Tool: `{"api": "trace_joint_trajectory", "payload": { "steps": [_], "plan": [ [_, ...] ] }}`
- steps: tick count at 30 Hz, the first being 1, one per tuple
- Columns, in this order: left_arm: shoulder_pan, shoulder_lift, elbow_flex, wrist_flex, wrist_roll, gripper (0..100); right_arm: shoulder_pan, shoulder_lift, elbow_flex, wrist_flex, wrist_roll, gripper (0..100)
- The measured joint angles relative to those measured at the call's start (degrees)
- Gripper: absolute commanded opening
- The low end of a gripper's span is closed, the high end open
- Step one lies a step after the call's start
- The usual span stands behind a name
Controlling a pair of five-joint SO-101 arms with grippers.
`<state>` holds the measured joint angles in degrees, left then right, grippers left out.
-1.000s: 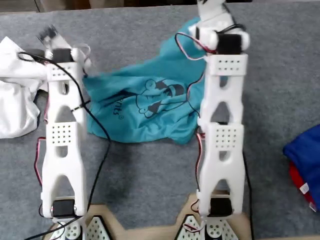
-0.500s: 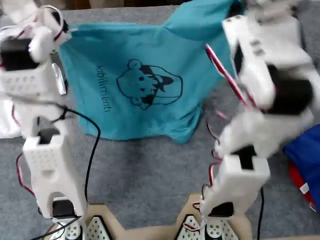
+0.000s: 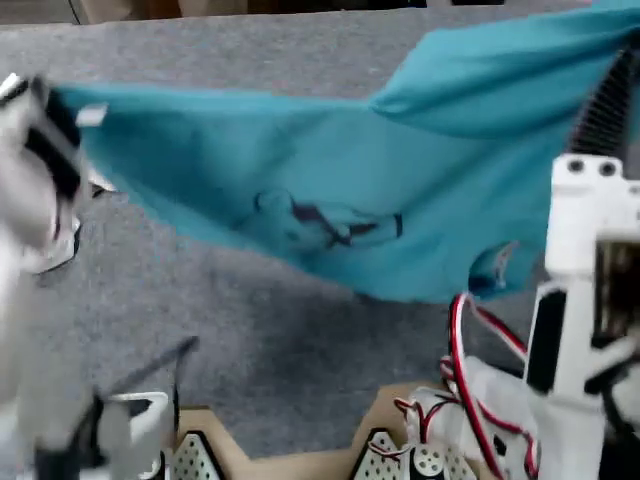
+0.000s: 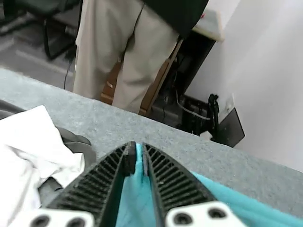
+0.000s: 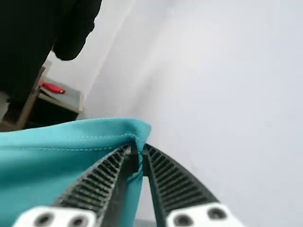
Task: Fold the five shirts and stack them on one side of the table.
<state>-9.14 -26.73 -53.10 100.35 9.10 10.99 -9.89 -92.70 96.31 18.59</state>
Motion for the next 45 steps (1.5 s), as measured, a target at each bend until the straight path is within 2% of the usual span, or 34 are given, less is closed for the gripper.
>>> {"api": "trace_joint_trajectory", "payload": {
  "steps": [4, 8, 17, 28, 35, 45],
  "plan": [
    [-0.2, -13.5, 12.5, 0.0, -0.4, 2, 0.0, -2.5, 4.0, -5.0, 1.9, 0.9],
    [-0.4, -22.8, 18.9, 0.0, -0.4, 2, 0.2, -5.3, 8.5, -11.4, 2.3, 0.9],
    [-0.5, -25.8, 21.7, -1.4, -0.4, 2, 0.2, -11.7, 15.3, -21.3, 2.3, 0.9],
    [-0.5, -26.1, 25.8, -15.6, -0.4, 2, -0.2, -12.0, 21.3, -32.0, 2.4, 0.9],
    [-3.3, -26.1, 41.1, -28.7, -0.4, 2, -7.6, -11.3, 35.8, -35.0, 6.5, 0.6],
    [-3.8, -25.5, 58.9, -40.1, -0.4, 2, -8.1, -11.4, 47.1, -35.4, 6.5, 0.6]
  ]
}}
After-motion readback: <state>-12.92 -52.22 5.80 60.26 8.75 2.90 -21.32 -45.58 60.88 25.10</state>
